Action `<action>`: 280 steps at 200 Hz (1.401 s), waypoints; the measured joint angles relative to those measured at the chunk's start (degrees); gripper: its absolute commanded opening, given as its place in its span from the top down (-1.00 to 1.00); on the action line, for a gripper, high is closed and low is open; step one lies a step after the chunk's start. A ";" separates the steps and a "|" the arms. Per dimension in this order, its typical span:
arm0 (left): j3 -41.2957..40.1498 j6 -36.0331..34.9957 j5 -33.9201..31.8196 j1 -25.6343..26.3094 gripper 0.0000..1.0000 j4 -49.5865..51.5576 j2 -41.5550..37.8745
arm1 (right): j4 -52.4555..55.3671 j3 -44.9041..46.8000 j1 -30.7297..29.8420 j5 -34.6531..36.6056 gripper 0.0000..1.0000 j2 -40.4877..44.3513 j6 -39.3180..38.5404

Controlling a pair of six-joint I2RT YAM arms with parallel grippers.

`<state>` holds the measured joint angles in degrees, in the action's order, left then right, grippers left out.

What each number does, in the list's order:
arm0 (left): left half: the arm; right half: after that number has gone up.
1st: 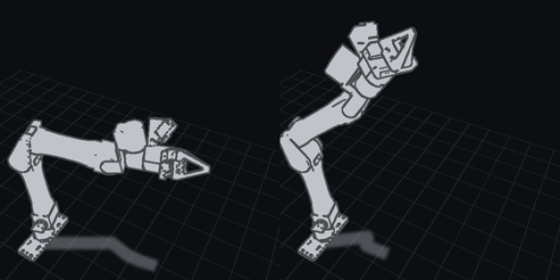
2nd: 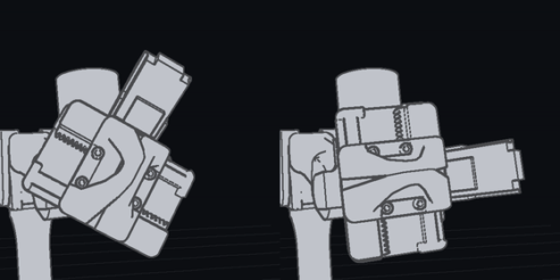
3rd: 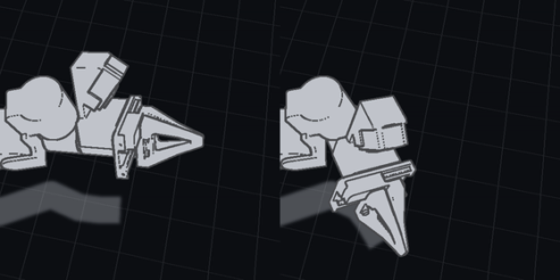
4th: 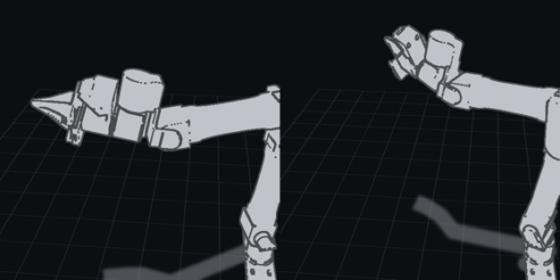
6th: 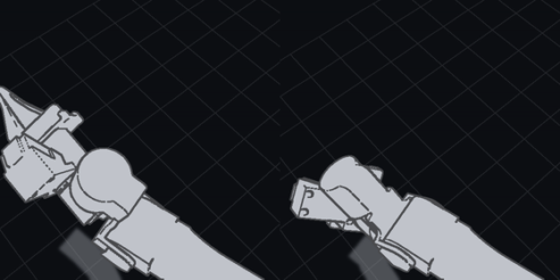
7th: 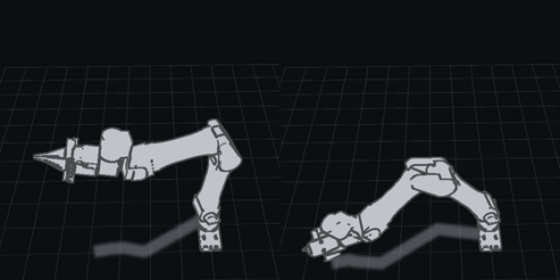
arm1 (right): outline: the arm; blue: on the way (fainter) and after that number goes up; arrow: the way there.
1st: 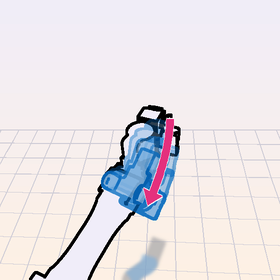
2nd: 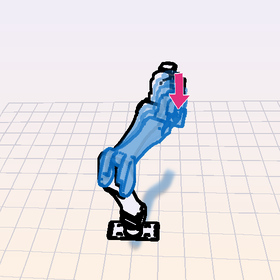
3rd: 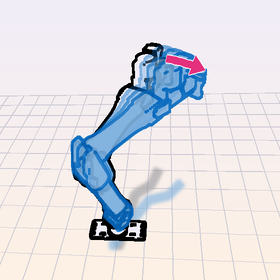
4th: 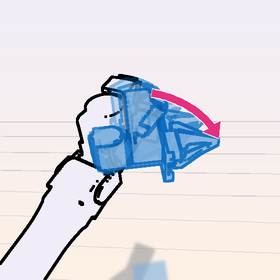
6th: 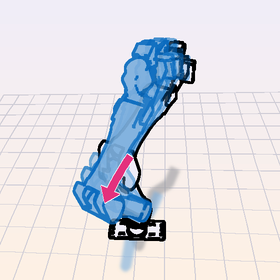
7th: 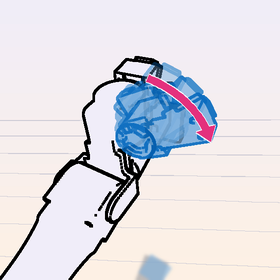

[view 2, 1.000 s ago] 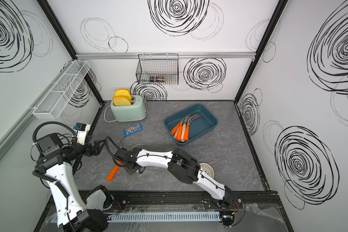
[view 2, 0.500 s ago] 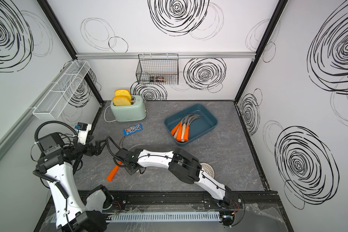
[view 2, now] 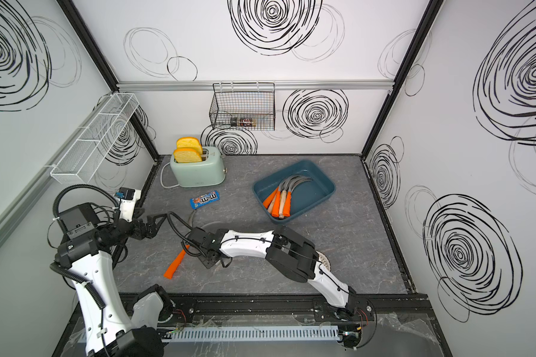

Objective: Put small sickles into storage boxes
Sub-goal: Pick up the sickle at the center of the board.

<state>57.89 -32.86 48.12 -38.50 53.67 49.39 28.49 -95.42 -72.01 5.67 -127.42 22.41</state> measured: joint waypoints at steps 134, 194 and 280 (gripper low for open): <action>0.04 2.71 -0.90 1.66 -0.92 -0.02 -0.96 | -3.17 8.57 1.66 -0.09 1.00 5.33 -1.70; 0.04 4.15 -1.88 2.82 -0.92 -0.28 -0.74 | -3.30 11.06 2.05 0.15 1.00 7.39 -2.10; -0.15 6.43 -5.97 4.72 -0.92 -2.43 -0.98 | -3.56 13.11 2.86 0.57 1.00 11.72 -2.36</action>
<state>57.74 -26.44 42.15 -33.78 51.24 48.40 24.93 -82.30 -69.14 6.24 -115.70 20.05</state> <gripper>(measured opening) 0.962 0.265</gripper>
